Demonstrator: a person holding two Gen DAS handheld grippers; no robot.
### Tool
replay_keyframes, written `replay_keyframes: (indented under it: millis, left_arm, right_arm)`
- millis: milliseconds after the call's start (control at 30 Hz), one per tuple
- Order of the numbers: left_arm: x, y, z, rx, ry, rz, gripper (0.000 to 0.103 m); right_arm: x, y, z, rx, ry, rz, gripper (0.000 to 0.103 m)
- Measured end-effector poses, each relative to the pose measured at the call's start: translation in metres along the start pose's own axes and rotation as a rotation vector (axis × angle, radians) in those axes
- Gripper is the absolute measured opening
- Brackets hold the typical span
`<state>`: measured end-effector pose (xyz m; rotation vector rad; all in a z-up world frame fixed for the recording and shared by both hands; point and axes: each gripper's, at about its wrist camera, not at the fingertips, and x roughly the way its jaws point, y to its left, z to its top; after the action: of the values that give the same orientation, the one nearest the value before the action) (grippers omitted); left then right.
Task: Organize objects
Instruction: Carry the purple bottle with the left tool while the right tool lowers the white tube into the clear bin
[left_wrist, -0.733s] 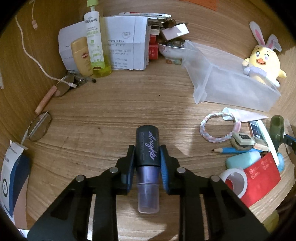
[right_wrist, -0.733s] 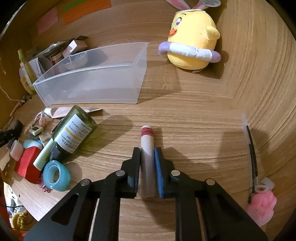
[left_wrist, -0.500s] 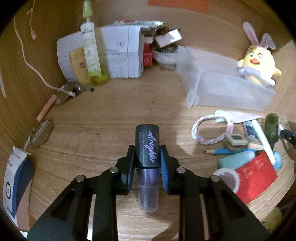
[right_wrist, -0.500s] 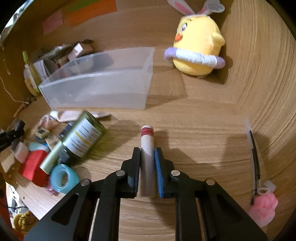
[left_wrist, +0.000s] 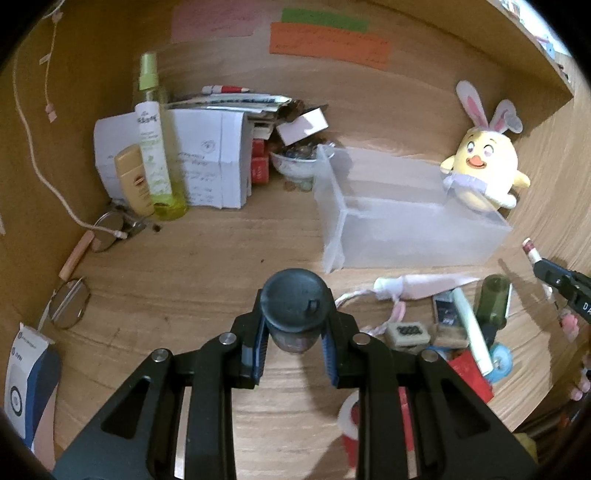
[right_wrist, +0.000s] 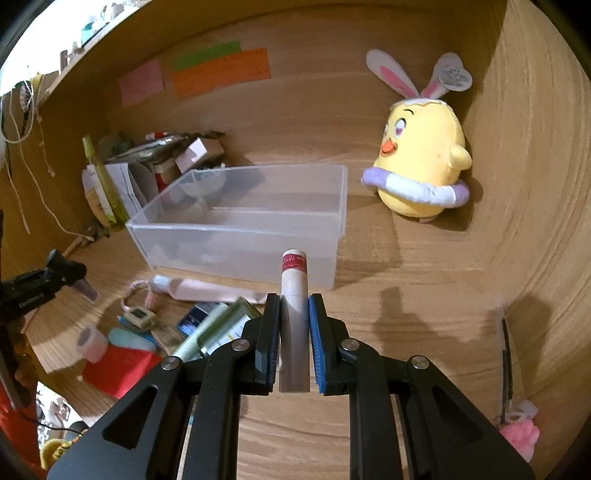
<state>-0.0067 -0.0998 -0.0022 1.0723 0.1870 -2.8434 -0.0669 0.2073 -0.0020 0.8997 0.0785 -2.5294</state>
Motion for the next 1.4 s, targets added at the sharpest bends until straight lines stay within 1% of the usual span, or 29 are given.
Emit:
replay_keyframes:
  millis: [167, 333, 567, 700, 933, 1000, 1100, 1200, 1267, 1400]
  left_arm:
    - [-0.006, -0.01, 0.016, 0.007, -0.032, -0.043, 0.025]
    - [-0.012, -0.021, 0.032, 0.019, -0.068, -0.063, 0.025]
    - [-0.01, -0.033, 0.058, 0.019, -0.09, -0.12, 0.025]
    - [-0.005, -0.039, 0.072, 0.025, -0.097, -0.132, 0.025]
    - [0.019, -0.05, 0.094, 0.045, -0.092, -0.125, 0.025]
    - [0.028, -0.052, 0.096, 0.049, -0.077, -0.117, 0.025]
    - [0.04, -0.051, 0.101, 0.033, -0.044, -0.133, 0.025]
    - [0.04, -0.049, 0.107, 0.021, -0.03, -0.158, 0.025]
    - [0.034, -0.049, 0.113, 0.017, -0.027, -0.191, 0.025]
    - [0.021, -0.048, 0.124, 0.014, -0.047, -0.219, 0.025]
  right_arm:
    - [0.0, 0.007, 0.01, -0.02, -0.023, 0.009, 0.014]
    - [0.0, 0.009, 0.025, -0.02, -0.05, 0.036, 0.014]
    - [0.01, 0.0, 0.047, 0.015, -0.061, 0.066, 0.014]
    - [0.018, -0.007, 0.062, 0.03, -0.064, 0.057, 0.014]
    - [0.04, -0.02, 0.081, 0.052, -0.041, 0.059, 0.014]
    - [0.049, -0.022, 0.084, 0.054, -0.025, 0.058, 0.014]
    - [0.062, -0.025, 0.087, 0.07, 0.003, 0.08, 0.014]
    - [0.069, -0.024, 0.089, 0.072, 0.015, 0.086, 0.014]
    - [0.072, -0.022, 0.09, 0.067, 0.022, 0.086, 0.014]
    - [0.075, -0.02, 0.096, 0.063, 0.024, 0.095, 0.014]
